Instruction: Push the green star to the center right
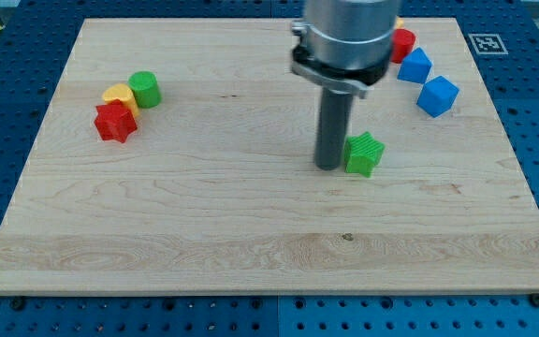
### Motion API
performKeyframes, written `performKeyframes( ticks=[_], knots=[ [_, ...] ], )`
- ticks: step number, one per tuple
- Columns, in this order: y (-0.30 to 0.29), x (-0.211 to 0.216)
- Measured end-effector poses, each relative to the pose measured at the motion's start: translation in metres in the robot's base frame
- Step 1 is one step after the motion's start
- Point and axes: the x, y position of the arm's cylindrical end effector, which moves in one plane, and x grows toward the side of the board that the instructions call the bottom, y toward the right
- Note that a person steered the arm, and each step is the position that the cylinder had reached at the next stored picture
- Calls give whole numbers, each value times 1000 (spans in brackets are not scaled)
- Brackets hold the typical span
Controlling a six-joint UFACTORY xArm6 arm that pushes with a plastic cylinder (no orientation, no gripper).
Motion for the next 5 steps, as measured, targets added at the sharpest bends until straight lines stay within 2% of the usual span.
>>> performKeyframes(
  ticks=[2, 5],
  knots=[
    [82, 0],
    [101, 0]
  ],
)
